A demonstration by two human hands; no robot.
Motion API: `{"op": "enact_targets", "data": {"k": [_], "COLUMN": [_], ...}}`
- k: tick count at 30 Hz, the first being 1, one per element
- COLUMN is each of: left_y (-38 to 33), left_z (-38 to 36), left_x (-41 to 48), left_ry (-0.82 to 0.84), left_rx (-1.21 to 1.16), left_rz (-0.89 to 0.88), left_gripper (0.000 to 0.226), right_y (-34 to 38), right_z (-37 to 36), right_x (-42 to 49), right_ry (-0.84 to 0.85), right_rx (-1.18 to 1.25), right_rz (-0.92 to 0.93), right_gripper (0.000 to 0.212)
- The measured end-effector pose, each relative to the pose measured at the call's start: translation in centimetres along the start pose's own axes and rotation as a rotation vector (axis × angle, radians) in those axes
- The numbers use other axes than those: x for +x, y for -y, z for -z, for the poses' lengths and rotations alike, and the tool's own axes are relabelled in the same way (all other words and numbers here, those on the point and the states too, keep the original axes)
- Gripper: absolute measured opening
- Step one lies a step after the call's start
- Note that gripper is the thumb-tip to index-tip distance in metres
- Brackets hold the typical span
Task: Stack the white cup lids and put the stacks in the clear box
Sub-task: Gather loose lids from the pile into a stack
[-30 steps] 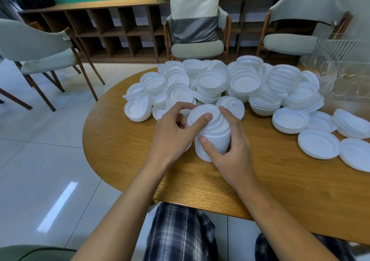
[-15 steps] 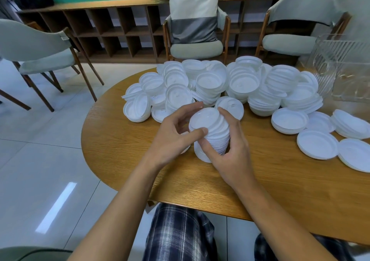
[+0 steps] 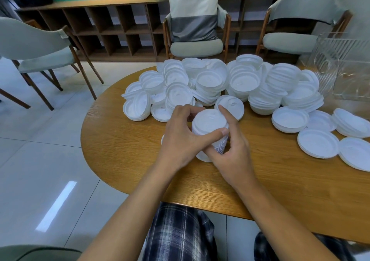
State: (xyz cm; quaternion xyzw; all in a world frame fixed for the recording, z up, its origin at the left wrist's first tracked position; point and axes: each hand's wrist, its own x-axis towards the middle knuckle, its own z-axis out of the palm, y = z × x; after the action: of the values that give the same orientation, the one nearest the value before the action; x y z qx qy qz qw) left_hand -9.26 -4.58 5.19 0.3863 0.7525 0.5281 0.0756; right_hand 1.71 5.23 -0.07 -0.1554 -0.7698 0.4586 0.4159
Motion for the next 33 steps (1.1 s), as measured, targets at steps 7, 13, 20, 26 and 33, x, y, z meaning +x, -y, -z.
{"op": "enact_targets", "data": {"k": [7, 13, 20, 26, 33], "left_y": [0.7, 3.8, 6.6, 7.2, 5.0], "left_z": [-0.4, 2.4, 3.4, 3.0, 3.6], "left_x": [-0.4, -1.0, -2.5, -2.4, -2.4], "left_ry": [0.050, 0.072, 0.003, -0.036, -0.198], "left_rx": [-0.068, -0.124, 0.267, 0.369, -0.120], "left_rz": [0.013, -0.027, -0.196, -0.252, 0.033], "left_gripper": [0.072, 0.050, 0.039, 0.029, 0.035], "right_y": [-0.2, 0.3, 0.4, 0.4, 0.4], "right_z": [0.1, 0.1, 0.1, 0.0, 0.1], "right_x": [-0.2, 0.0, -0.1, 0.0, -0.1], "right_ry": [0.006, 0.013, 0.019, 0.022, 0.028], "right_rx": [-0.020, -0.028, -0.017, -0.011, 0.002], "right_rz": [-0.026, -0.024, -0.022, -0.040, -0.055], "right_gripper": [0.083, 0.077, 0.077, 0.077, 0.078]}}
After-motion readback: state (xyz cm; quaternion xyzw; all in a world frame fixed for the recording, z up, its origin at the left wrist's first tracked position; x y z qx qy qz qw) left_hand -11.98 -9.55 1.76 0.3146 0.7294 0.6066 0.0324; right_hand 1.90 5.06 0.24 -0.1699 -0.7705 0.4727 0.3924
